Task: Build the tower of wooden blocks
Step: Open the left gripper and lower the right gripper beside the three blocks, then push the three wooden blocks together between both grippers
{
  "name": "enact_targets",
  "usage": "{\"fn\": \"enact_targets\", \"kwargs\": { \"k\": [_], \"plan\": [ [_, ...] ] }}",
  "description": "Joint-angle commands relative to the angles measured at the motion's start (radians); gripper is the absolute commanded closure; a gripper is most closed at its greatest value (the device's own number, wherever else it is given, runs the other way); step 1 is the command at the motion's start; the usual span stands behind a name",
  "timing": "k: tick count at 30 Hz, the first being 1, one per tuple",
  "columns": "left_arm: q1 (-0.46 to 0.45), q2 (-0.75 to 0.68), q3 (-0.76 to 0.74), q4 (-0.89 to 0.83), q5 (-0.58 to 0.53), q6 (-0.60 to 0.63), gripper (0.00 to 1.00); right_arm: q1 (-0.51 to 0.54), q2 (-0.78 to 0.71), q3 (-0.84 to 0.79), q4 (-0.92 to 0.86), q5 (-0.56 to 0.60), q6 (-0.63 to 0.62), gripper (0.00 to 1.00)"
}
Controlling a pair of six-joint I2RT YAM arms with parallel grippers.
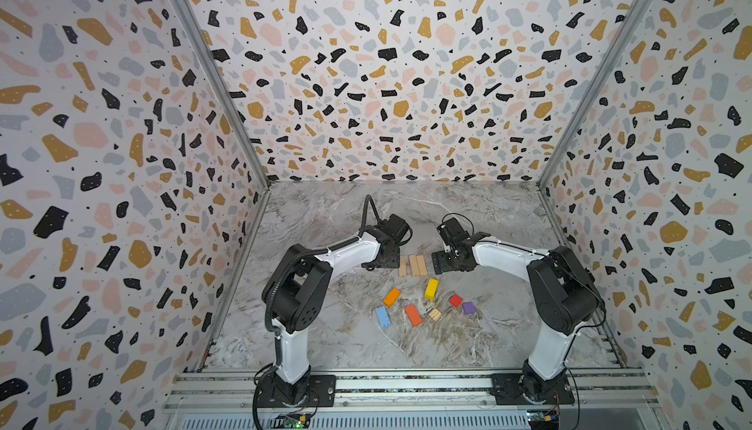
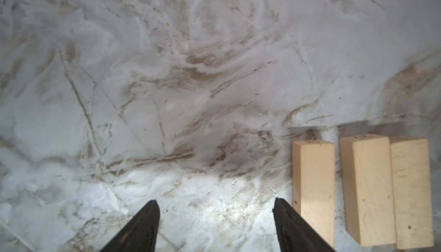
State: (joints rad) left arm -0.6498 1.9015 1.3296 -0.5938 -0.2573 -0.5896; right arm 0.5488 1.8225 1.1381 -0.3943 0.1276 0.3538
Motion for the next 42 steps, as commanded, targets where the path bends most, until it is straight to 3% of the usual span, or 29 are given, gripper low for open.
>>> {"fn": "enact_targets", "kwargs": {
  "k": [1,25,42],
  "plan": [
    [-0.002,-0.015,0.002,-0.004,-0.034,0.043,0.18,-0.001,-0.004,0.039,0.003,0.010,-0.002,0.13],
    [-0.002,0.069,-0.027,0.085,0.097,0.023,0.14,0.040,0.036,0.065,0.005,0.008,0.015,0.13],
    [-0.004,0.074,-0.046,0.126,0.128,-0.015,0.14,0.056,0.039,0.066,0.005,0.002,0.017,0.13]
  ]
}}
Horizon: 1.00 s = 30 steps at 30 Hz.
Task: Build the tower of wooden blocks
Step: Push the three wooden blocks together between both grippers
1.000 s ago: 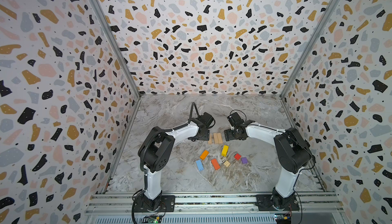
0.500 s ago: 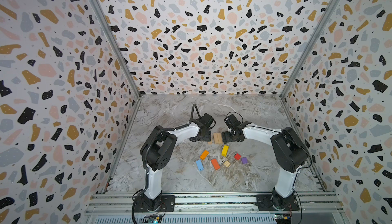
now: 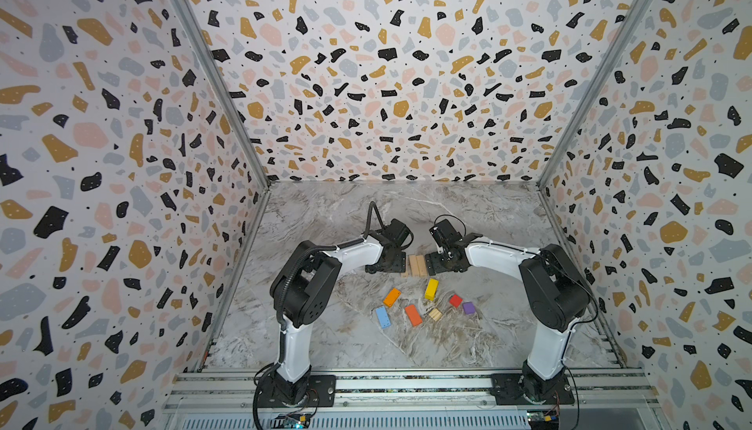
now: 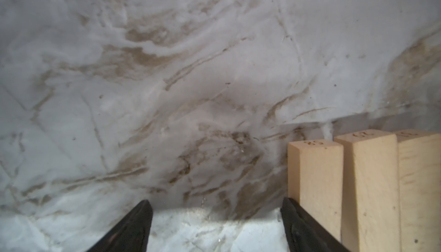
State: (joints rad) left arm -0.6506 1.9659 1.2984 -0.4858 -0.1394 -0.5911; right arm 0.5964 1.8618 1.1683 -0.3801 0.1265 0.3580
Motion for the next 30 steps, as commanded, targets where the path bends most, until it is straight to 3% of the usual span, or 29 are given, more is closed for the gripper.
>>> {"fn": "enact_targets", "kwargs": {
  "k": [1,30],
  "plan": [
    [-0.003,0.011,-0.014,0.018,0.013,-0.013,0.14,0.007,0.000,0.039,-0.010,0.002,0.012,0.13],
    [-0.016,0.022,-0.013,0.046,0.034,-0.046,0.14,0.027,-0.010,0.045,-0.019,-0.015,0.016,0.13]
  ]
}}
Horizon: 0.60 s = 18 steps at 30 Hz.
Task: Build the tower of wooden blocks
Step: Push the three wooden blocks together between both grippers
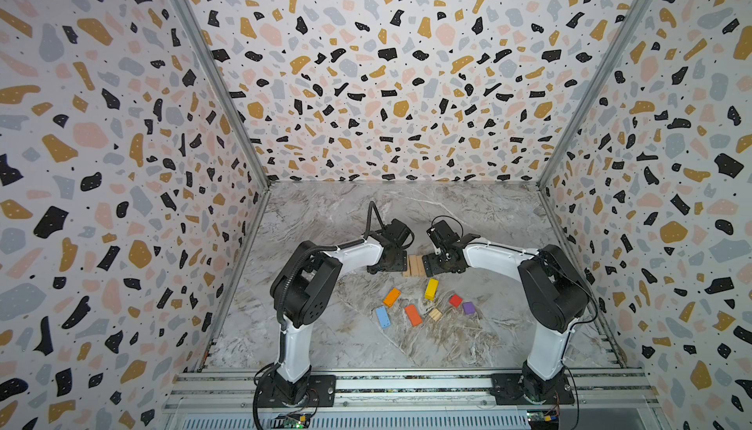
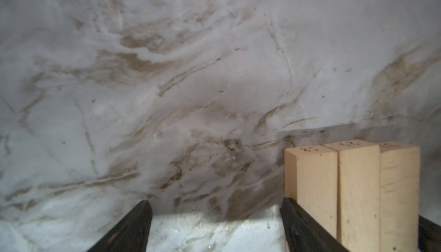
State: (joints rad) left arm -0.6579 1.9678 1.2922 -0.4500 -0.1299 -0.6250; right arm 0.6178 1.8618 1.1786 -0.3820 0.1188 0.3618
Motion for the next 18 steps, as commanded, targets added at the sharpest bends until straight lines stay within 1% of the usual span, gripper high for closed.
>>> {"fn": "enact_targets", "kwargs": {
  "k": [1,7,12,14,18],
  "plan": [
    [-0.009,0.020,-0.007,0.010,0.025,-0.013,0.14,0.007,-0.010,0.034,-0.017,-0.008,0.014,0.13],
    [-0.014,0.028,-0.002,0.010,0.026,-0.018,0.14,0.007,-0.006,0.032,-0.014,-0.009,0.012,0.13],
    [-0.013,0.021,0.010,-0.018,-0.008,-0.007,0.13,0.006,-0.005,0.039,-0.024,0.013,0.008,0.13],
    [-0.012,0.006,0.017,-0.035,-0.035,-0.005,0.11,0.005,-0.012,0.044,-0.030,0.027,0.008,0.12],
    [-0.011,-0.027,0.041,-0.072,-0.084,0.011,0.00,-0.002,-0.037,0.057,-0.053,0.056,-0.001,0.12]
  ]
}}
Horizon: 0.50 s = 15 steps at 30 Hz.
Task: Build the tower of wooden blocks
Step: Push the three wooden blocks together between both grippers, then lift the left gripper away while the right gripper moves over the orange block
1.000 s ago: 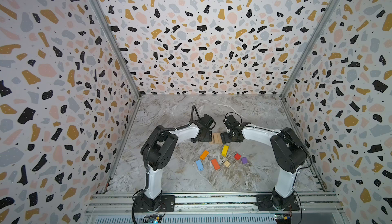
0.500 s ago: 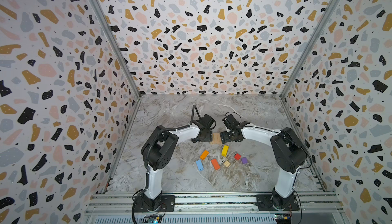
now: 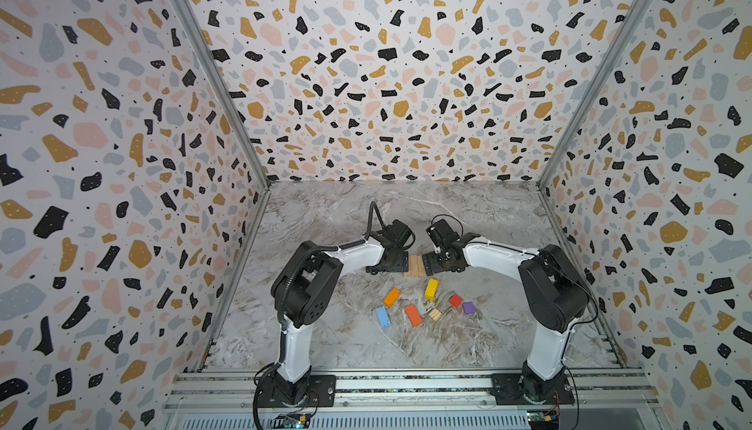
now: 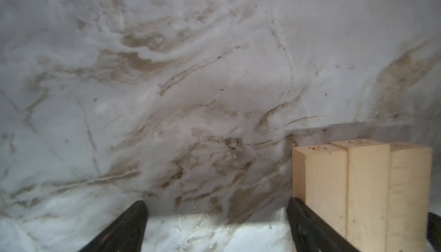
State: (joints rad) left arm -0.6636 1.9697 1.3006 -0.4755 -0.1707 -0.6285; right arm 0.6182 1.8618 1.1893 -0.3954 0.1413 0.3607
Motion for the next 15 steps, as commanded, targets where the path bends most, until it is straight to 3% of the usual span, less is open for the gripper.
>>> {"fn": "enact_targets", "kwargs": {
  "k": [1,15],
  "plan": [
    [-0.005,-0.036,0.043,-0.058,-0.050,0.025,0.00,-0.005,-0.047,0.051,-0.044,0.039,-0.003,0.12],
    [0.024,-0.139,0.098,-0.160,-0.045,0.123,0.00,0.007,-0.235,0.044,-0.077,-0.039,-0.137,0.03]
  ]
}}
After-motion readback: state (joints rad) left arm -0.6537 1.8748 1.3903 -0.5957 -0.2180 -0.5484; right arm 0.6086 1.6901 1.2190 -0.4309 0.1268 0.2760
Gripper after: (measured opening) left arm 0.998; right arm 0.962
